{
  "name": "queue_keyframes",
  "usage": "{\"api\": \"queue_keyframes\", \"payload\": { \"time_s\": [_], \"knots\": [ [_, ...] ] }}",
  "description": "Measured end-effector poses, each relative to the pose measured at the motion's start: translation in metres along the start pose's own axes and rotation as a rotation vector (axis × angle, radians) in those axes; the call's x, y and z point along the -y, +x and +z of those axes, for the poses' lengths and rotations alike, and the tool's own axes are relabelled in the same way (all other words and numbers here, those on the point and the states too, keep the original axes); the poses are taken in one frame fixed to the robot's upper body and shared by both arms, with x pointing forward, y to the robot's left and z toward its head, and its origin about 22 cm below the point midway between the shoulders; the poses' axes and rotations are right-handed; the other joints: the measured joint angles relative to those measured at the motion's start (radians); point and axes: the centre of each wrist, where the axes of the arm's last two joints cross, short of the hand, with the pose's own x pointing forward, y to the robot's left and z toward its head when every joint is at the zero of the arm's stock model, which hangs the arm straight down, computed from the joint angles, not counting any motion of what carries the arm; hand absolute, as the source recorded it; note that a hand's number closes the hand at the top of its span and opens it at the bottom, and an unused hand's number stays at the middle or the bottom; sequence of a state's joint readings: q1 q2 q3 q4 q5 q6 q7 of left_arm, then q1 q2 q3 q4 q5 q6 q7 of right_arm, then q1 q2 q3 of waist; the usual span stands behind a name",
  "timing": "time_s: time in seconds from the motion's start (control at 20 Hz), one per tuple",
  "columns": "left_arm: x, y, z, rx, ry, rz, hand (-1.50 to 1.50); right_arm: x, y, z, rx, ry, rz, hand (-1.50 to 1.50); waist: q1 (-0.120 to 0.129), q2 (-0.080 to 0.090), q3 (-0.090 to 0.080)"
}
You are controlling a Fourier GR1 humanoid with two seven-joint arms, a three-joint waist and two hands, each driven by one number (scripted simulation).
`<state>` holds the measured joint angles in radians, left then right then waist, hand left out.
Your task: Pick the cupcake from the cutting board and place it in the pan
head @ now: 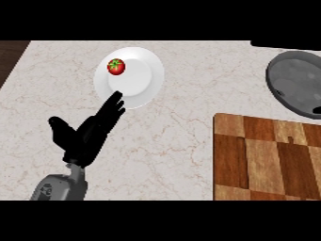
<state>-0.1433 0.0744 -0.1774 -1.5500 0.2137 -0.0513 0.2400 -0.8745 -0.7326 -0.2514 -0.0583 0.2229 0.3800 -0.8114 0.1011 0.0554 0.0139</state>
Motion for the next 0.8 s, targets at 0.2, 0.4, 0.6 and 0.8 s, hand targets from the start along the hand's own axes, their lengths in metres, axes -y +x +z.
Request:
{"api": "queue_keyframes", "payload": {
  "time_s": [0.2, 0.4, 0.6, 0.8],
  "knots": [
    [-0.001, -0.002, 0.002, 0.002, 0.008, -0.002, 0.0, 0.017, 0.002, 0.011, -0.037, 0.033, 0.001, -1.5, -0.007, -0.001, 0.001],
    [-0.005, -0.003, 0.003, 0.0, 0.014, 0.002, 0.0, 0.03, 0.006, 0.018, -0.049, 0.044, 0.003, -1.5, -0.013, -0.003, 0.003],
    [-0.006, -0.004, 0.004, 0.0, 0.019, 0.01, 0.0, 0.04, 0.01, 0.024, -0.06, 0.052, 0.015, -1.5, -0.017, -0.004, 0.004],
    [-0.007, -0.003, 0.005, 0.005, 0.019, 0.01, 0.0, 0.046, 0.011, 0.028, -0.065, 0.063, 0.026, -1.5, -0.021, -0.006, 0.005]
  ]
}}
